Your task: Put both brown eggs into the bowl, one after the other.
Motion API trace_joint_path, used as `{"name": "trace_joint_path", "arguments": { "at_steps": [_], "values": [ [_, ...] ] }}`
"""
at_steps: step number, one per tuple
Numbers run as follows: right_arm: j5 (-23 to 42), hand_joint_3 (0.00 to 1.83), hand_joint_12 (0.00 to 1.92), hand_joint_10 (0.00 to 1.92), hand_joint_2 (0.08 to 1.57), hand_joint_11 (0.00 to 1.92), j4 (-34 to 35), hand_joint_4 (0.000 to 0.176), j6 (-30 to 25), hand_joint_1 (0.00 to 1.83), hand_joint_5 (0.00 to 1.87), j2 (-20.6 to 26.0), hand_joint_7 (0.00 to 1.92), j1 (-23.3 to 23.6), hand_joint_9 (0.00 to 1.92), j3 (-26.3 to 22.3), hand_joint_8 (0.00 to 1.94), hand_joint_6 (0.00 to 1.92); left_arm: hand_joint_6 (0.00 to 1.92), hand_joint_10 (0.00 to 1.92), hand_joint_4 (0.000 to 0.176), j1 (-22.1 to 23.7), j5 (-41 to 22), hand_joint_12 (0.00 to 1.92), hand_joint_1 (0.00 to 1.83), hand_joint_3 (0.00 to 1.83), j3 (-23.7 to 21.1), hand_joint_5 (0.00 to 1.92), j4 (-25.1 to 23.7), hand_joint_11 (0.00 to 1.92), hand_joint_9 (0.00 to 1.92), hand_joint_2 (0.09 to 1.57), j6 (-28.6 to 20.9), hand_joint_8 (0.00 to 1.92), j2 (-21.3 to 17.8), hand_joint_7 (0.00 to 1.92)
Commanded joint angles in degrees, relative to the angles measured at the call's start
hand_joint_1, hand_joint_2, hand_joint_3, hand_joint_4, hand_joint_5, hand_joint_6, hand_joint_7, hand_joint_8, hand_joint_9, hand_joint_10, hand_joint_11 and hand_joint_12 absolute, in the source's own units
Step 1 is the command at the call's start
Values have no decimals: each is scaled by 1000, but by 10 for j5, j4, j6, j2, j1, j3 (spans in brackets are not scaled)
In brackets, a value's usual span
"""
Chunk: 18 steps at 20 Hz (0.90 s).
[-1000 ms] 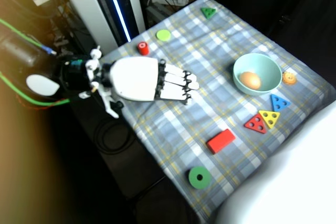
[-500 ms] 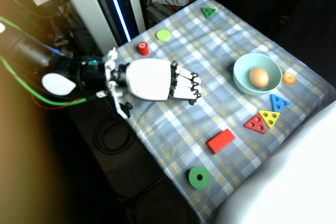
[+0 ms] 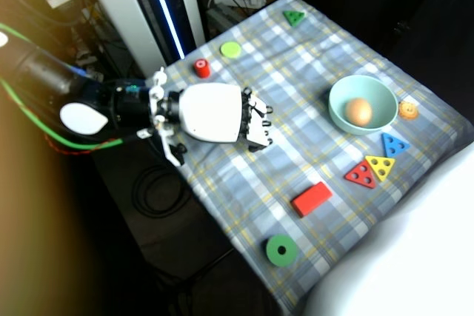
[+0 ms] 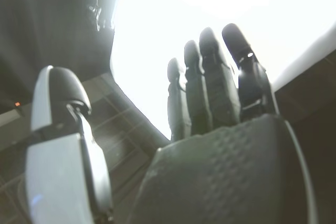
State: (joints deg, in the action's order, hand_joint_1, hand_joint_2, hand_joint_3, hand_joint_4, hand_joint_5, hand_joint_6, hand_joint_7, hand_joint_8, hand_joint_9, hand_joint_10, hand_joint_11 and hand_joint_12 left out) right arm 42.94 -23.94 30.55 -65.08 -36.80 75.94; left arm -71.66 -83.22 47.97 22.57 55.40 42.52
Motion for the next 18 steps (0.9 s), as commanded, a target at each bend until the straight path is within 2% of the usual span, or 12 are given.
{"name": "trace_joint_path", "arguments": {
  "at_steps": [1,2,3,4,5,6,9,11,13,15,16,18],
  "values": [
    [58,10,1206,1154,1121,589,22,0,-3,1342,871,7,1034,6,870,2,879,1072,3,2,56,3,-74,990,875,0,1,414,0,42,442,871,-10,2,0,444],
    [59,0,1196,759,1126,547,25,0,-3,1248,866,9,1049,6,839,2,901,1115,2,1,52,3,-75,992,876,1,1,414,0,38,439,873,-11,1,0,442],
    [62,0,1169,489,1139,589,33,0,-3,1227,828,10,1038,6,886,2,944,1165,1,1,52,2,-75,1026,867,0,1,412,0,24,441,877,-12,0,0,443],
    [67,0,1162,357,1041,596,42,0,-3,1274,702,12,866,6,890,2,426,478,0,2,55,1,-77,1037,866,0,1,410,0,25,443,876,-12,2,0,447],
    [69,0,1137,203,1055,413,48,0,-3,1222,671,12,835,6,831,2,151,161,0,0,52,0,-78,1062,877,0,1,415,1,10,441,871,-12,1,0,450],
    [69,1,1163,139,1074,337,51,0,-3,1154,661,15,842,6,818,0,54,49,1,1,54,-1,-78,1069,879,0,0,417,2,7,441,869,-12,1,0,452],
    [73,5,1041,35,1112,272,50,0,-3,1067,607,19,771,6,754,-6,0,0,1,1,37,-2,-80,1103,874,1,-1,416,2,0,444,881,-13,2,0,456],
    [76,1,990,2,1102,248,50,0,-3,1030,624,22,709,6,687,-10,0,2,2,4,44,-2,-81,1104,862,1,-1,422,2,0,452,882,-14,2,0,463],
    [79,0,1073,17,1097,294,50,0,-3,1010,607,23,725,5,735,-13,3,0,1,4,50,-3,-82,1096,865,2,-1,421,2,0,454,885,-14,2,0,464],
    [80,0,1076,0,1093,235,49,0,-2,1005,569,20,689,4,674,-14,0,0,1,7,45,-3,-82,1115,876,1,-1,421,3,0,463,885,-14,3,0,469],
    [80,0,1071,0,1093,216,49,0,-1,995,541,17,676,4,649,-13,0,0,1,10,50,-3,-82,1124,854,3,-1,421,3,15,472,889,-14,2,0,469],
    [79,0,1100,28,1079,285,49,0,-1,1050,500,7,723,4,715,-8,18,1,1,5,43,-3,-82,1140,866,3,-1,424,3,2,463,896,-14,0,0,463]
  ]
}}
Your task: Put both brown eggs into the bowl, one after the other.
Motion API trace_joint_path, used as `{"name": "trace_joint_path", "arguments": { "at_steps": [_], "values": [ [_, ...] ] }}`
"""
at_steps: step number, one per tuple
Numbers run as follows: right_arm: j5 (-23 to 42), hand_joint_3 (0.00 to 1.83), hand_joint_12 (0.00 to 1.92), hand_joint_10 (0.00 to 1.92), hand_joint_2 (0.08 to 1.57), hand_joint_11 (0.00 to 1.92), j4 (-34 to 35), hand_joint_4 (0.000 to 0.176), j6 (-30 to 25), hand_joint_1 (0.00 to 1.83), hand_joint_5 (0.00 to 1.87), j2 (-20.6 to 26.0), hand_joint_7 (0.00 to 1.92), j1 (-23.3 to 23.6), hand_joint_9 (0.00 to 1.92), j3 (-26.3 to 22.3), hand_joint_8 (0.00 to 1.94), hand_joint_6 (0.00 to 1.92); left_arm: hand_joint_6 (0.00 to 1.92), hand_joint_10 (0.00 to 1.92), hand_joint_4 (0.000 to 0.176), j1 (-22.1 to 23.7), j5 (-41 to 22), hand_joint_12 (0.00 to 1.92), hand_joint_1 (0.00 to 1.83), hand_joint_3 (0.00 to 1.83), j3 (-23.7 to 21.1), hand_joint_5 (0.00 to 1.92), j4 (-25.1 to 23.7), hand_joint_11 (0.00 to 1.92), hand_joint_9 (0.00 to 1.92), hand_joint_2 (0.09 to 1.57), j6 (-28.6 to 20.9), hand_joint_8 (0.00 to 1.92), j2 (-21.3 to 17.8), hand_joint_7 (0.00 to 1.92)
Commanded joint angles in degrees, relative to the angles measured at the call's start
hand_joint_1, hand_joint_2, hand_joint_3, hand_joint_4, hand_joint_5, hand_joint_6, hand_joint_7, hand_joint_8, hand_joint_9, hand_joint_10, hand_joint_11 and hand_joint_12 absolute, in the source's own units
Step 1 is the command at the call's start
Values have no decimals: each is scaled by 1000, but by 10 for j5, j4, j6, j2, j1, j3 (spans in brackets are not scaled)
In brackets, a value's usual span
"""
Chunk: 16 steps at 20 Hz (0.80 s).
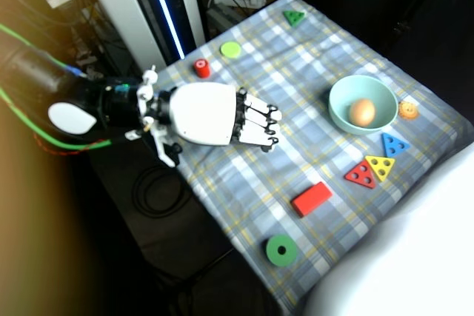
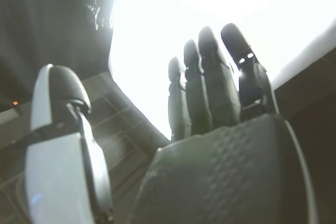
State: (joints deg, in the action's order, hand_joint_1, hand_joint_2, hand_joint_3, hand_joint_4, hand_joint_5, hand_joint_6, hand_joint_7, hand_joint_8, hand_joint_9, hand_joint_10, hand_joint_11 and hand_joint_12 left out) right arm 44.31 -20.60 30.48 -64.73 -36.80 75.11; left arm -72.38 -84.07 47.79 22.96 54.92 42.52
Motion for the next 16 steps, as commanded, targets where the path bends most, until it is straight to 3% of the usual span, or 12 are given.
{"name": "trace_joint_path", "arguments": {
  "at_steps": [1,4,5,7,11,12,14,16],
  "values": [
    [63,0,1094,34,1074,271,16,0,-1,1064,519,0,737,3,732,3,21,10,0,3,44,4,-74,1142,873,4,1,419,-1,0,459,899,-10,0,0,460],
    [55,0,813,8,1040,367,16,0,-1,1187,586,-2,740,-1,759,5,1,2,0,5,49,4,-74,1140,869,1,1,417,-1,0,466,896,-10,3,0,467],
    [52,0,847,10,1045,403,16,0,-1,1189,605,-3,764,-2,795,5,2,1,0,3,51,4,-74,1138,861,3,0,409,-1,0,461,900,-10,1,0,464],
    [43,0,1111,15,1016,450,16,0,-1,1229,649,-5,826,-4,870,9,4,1,0,1,47,4,-75,1133,849,12,0,390,-1,0,453,926,-10,0,0,457],
    [41,0,1021,12,991,377,14,0,-1,1279,669,-6,883,-4,891,10,10,3,1,3,59,4,-75,1111,834,1,0,387,0,20,465,929,-10,2,0,464],
    [41,0,987,7,988,368,12,0,-1,1303,671,-6,890,-4,890,10,5,1,2,2,54,4,-75,1110,843,1,1,389,0,18,463,929,-10,1,0,464],
    [42,3,926,0,1000,347,9,0,-1,1250,659,-5,830,-4,829,7,0,0,3,2,61,4,-75,1112,863,0,1,393,0,20,464,921,-10,3,1,470],
    [43,0,968,0,1003,335,4,0,-1,1188,643,-2,773,-4,773,2,0,0,4,0,48,4,-75,1111,860,1,1,400,1,8,456,927,-10,0,2,464]
  ]
}}
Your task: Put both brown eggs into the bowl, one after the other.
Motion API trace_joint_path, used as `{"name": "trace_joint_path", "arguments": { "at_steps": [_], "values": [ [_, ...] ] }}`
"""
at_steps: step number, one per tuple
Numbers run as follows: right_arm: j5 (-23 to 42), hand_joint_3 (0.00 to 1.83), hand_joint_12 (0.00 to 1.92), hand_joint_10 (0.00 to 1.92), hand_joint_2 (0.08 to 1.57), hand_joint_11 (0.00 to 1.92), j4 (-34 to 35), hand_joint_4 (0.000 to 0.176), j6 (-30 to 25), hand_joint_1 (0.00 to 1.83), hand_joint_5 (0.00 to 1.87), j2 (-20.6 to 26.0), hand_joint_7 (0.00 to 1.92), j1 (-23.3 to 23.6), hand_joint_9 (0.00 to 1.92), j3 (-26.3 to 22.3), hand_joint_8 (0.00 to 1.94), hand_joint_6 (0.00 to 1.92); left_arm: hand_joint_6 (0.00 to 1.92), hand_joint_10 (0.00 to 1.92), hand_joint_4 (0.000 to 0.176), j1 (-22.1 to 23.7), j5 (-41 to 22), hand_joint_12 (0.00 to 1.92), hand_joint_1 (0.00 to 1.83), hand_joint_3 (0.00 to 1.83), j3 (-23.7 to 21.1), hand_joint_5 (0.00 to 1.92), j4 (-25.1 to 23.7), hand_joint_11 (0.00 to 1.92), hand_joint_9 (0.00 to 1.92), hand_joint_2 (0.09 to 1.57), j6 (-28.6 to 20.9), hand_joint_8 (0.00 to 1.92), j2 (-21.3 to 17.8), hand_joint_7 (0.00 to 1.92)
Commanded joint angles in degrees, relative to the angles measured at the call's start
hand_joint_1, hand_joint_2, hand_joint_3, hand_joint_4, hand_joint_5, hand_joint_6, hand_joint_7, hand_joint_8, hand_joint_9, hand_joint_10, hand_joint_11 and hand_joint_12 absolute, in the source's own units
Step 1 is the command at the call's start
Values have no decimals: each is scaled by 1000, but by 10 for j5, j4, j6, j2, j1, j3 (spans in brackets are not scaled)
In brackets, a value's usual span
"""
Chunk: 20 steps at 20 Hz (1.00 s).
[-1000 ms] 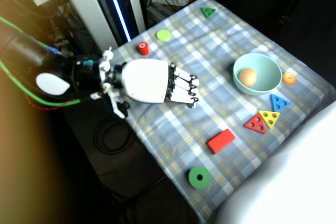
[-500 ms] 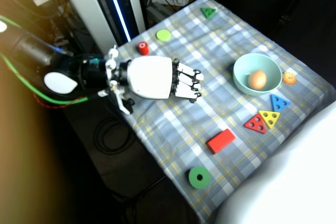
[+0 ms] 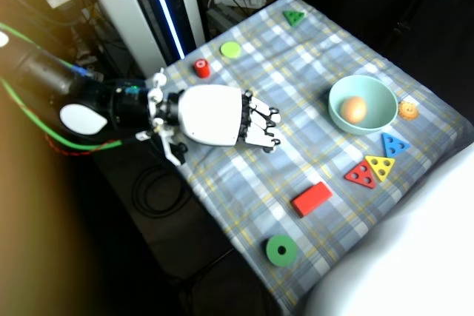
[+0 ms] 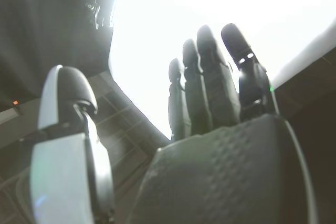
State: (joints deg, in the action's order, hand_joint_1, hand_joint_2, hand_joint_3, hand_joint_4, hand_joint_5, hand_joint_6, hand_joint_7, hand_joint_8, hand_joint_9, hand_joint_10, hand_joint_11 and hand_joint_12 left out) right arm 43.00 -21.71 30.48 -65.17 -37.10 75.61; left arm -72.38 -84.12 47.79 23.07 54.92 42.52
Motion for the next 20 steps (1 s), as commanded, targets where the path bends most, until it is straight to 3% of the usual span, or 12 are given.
{"name": "trace_joint_path", "arguments": {
  "at_steps": [1,6,8,9,10,11,12,14,15,16,20],
  "values": [
    [57,0,966,0,1002,320,13,0,-1,1204,636,3,761,-1,757,-3,0,0,4,0,48,4,-74,1116,848,2,2,402,1,5,453,930,-10,1,2,466],
    [59,2,1039,13,1000,353,5,0,-1,1170,625,0,793,-1,798,-2,7,0,5,9,41,4,-74,1122,838,0,2,418,0,2,460,930,-10,7,2,476],
    [58,2,994,5,1016,377,3,0,-1,1185,618,-2,768,-1,791,-1,1,0,1,5,47,4,-74,1118,850,0,3,412,0,0,455,928,-10,2,2,471],
    [57,0,991,42,1012,505,3,0,-1,1260,769,-2,926,-1,935,0,25,16,1,3,49,4,-74,1118,831,2,2,412,1,0,452,934,-10,2,2,472],
    [57,0,991,42,1012,505,3,0,-1,1260,769,-2,926,-1,935,0,25,16,1,3,49,4,-74,1118,831,2,2,412,1,0,452,934,-10,2,2,472],
    [57,5,958,49,1027,601,3,0,-1,1355,888,-2,1097,-1,1060,0,591,12,1,2,50,3,-74,1093,827,2,2,411,2,0,451,937,-10,2,3,474],
    [57,2,1062,841,1033,650,3,0,-1,1391,1027,-2,1240,-1,1057,0,508,531,0,3,49,3,-74,1088,828,3,2,409,2,0,454,939,-10,2,3,475],
    [57,0,1150,701,1042,735,2,0,-1,1278,1223,-2,1123,-1,1033,0,910,411,0,4,48,3,-74,1115,858,1,2,413,2,0,460,935,-10,1,3,476],
    [57,8,1317,961,1073,697,2,0,-1,1276,1231,-2,999,-1,927,0,1180,317,0,4,47,3,-74,1117,861,1,2,409,2,0,460,937,-10,0,3,476],
    [58,1,1498,1242,1124,632,2,0,-1,1261,1113,-2,903,-1,797,0,1362,476,1,1,41,3,-74,1097,852,3,2,411,3,0,455,944,-10,0,3,477],
    [58,0,1459,1166,1114,686,3,0,-2,1265,1105,-1,933,-1,831,0,1308,529,0,0,42,2,-74,1095,844,0,2,403,3,0,453,941,-10,0,4,471]
  ]
}}
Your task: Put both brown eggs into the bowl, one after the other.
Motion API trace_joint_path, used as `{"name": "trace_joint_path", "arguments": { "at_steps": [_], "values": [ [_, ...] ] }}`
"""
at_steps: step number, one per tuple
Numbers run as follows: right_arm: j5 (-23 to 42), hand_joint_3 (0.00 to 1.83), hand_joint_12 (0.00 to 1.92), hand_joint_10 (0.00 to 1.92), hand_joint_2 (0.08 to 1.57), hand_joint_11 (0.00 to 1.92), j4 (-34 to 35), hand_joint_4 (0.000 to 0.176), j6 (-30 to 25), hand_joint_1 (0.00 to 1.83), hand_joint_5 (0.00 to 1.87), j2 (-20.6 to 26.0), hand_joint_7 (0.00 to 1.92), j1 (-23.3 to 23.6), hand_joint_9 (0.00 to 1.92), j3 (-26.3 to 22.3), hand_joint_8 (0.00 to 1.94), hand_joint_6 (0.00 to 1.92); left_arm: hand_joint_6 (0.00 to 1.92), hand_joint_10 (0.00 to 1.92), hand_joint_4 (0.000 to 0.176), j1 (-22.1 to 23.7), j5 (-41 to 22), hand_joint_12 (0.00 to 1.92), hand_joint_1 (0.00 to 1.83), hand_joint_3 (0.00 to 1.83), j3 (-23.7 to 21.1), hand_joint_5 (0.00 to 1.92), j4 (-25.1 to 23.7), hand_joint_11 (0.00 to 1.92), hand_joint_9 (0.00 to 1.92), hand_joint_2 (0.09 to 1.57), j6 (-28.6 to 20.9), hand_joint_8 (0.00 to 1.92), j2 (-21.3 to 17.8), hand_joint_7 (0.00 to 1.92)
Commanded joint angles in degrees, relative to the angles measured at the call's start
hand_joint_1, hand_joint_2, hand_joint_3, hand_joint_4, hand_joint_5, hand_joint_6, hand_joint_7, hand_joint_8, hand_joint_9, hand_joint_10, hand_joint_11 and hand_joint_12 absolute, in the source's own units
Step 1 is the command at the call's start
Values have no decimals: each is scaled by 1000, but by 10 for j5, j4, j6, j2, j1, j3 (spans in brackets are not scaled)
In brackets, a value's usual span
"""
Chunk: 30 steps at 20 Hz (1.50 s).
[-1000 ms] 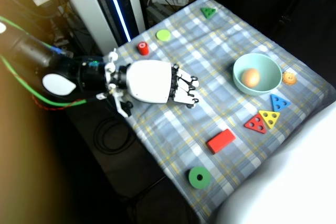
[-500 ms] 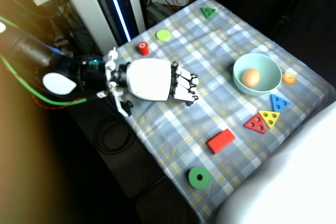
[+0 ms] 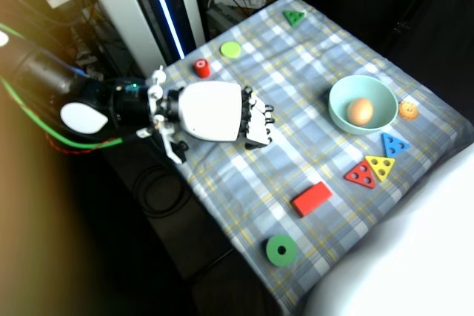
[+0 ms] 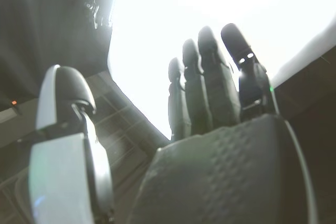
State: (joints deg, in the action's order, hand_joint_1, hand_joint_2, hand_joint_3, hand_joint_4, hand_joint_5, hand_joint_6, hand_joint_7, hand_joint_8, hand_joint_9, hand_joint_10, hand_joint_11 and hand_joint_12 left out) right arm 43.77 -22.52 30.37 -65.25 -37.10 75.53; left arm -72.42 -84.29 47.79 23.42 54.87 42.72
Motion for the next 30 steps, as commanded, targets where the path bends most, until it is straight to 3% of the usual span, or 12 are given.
{"name": "trace_joint_path", "arguments": {
  "at_steps": [1,3,7,9,13,14,16,17,23,27,28,30],
  "values": [
    [51,2,1421,1105,1104,686,15,0,-1,1265,1091,0,970,-1,845,2,1233,589,0,1,45,2,-73,1097,842,0,2,400,0,2,455,937,-10,0,2,469],
    [66,0,1367,986,1090,672,30,0,0,1255,1117,0,998,1,876,7,1144,592,0,3,47,2,-73,1131,864,0,2,394,0,1,462,934,-10,0,2,470],
    [84,0,1758,1467,1114,725,59,0,38,1264,1079,-4,946,45,842,13,1322,569,1,12,44,2,-72,1188,846,0,3,410,0,24,492,923,-10,3,2,481],
    [85,0,1427,1107,1071,619,65,0,58,1275,1141,-21,1056,82,894,25,1101,528,0,9,46,2,-72,1183,869,0,4,405,0,10,488,913,-10,2,2,481],
    [84,0,1466,983,1093,240,82,0,81,1256,1139,-54,969,142,729,55,1197,558,2,2,44,2,-68,1086,889,0,8,426,0,30,485,898,-15,0,2,484],
    [78,1,1346,694,1062,423,90,24,81,1244,1107,-75,1091,160,884,76,834,760,0,0,54,2,-65,1088,875,1,11,421,0,29,472,903,-18,0,4,465],
    [69,0,1405,704,1057,748,93,37,81,1243,1103,-94,1122,177,1003,94,776,764,0,0,68,3,-65,1113,860,1,15,406,0,19,463,906,-22,0,6,451],
    [65,0,1501,1003,1053,813,95,19,81,1245,1120,-105,1126,185,977,104,687,824,2,1,74,3,-65,1124,826,5,17,401,0,24,457,918,-25,0,8,443],
    [53,0,1458,720,1050,599,102,42,81,1244,1128,-147,1125,194,986,129,783,727,0,1,73,5,-65,1121,832,3,24,398,-2,3,441,921,-31,1,12,434],
    [42,0,1539,905,1033,848,102,45,81,1251,1189,-160,1154,194,1090,135,698,657,7,12,72,7,-65,1138,815,2,25,414,-4,26,469,924,-32,8,13,456],
    [38,0,1549,1009,1027,970,101,28,81,1256,1202,-164,1184,194,1141,138,713,566,7,16,68,7,-64,1148,832,0,26,417,-4,42,482,921,-32,9,13,463],
    [30,0,1281,595,1018,685,95,39,81,1260,1217,-170,1213,194,1039,140,610,579,6,14,67,8,-63,1159,842,1,26,422,-4,39,484,923,-32,5,14,462]
  ]
}}
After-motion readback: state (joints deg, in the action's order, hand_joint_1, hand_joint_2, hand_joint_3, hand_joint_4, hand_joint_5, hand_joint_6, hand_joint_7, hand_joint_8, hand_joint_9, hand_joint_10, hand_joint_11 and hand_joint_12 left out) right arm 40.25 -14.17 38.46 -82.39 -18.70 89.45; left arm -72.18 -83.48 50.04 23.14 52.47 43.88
